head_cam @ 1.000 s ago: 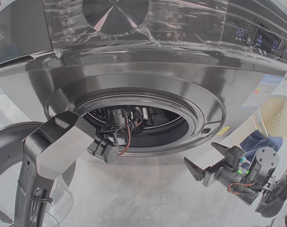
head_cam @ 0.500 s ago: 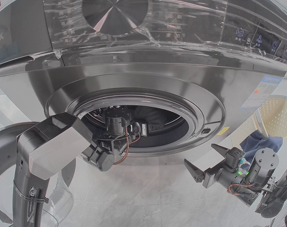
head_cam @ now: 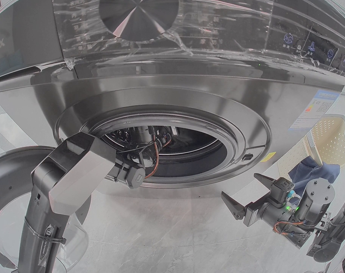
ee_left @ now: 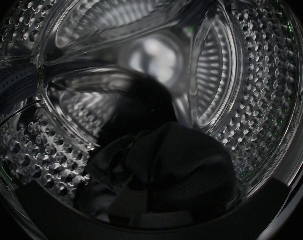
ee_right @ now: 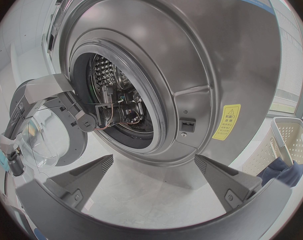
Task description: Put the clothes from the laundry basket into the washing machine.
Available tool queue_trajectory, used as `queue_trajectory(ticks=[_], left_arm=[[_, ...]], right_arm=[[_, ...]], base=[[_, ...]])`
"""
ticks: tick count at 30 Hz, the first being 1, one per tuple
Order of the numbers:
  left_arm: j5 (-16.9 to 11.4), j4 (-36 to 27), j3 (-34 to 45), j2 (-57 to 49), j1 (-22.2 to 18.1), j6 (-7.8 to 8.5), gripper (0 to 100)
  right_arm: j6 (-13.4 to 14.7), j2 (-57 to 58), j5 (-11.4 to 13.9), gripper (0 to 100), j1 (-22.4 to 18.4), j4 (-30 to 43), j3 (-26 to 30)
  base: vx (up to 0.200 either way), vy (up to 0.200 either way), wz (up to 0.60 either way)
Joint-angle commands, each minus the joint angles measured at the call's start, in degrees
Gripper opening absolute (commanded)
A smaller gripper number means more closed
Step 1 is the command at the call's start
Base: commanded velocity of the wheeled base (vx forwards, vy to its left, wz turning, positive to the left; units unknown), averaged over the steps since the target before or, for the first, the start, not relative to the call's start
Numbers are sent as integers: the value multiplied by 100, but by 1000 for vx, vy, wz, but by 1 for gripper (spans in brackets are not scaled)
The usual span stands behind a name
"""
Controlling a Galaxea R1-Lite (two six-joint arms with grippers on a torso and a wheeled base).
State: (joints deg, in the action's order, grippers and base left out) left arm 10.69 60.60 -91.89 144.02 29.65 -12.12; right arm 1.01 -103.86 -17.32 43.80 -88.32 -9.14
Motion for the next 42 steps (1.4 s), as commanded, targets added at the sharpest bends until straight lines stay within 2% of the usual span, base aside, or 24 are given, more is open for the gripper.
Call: queue_trajectory(ticks=[1,6,7,10,14,20,28,35,37,42], left_arm=[[47,75,-329,179,-3,-71,0],[56,189,-206,135,41,-89,0],[56,198,-162,118,50,-89,100],[65,224,-4,-41,67,-98,100],[65,154,594,-506,129,-89,100],[56,119,2123,-1429,261,-71,100],[56,259,3388,-2088,648,-80,100],[56,488,3714,-2203,674,-63,100],[21,664,3582,-2071,665,-54,100],[21,655,3151,-1596,604,-28,100]], right_arm=[[4,-29,1,100,6,-1,0],[4,-29,1,100,6,-1,0],[4,-29,1,100,6,-1,0],[4,-29,1,100,6,-1,0],[4,-29,1,100,-3,-1,0],[4,-29,1,100,6,-1,0],[-5,-29,1,100,6,-1,0],[-5,-29,1,100,6,-1,0],[-5,-29,1,100,14,-1,0],[-5,-29,1,100,41,-1,0]], base=[[0,0,0],[0,0,0],[0,0,0],[0,0,0],[0,0,0],[0,0,0],[0,0,0],[0,0,0],[0,0,0],[0,0,0]])
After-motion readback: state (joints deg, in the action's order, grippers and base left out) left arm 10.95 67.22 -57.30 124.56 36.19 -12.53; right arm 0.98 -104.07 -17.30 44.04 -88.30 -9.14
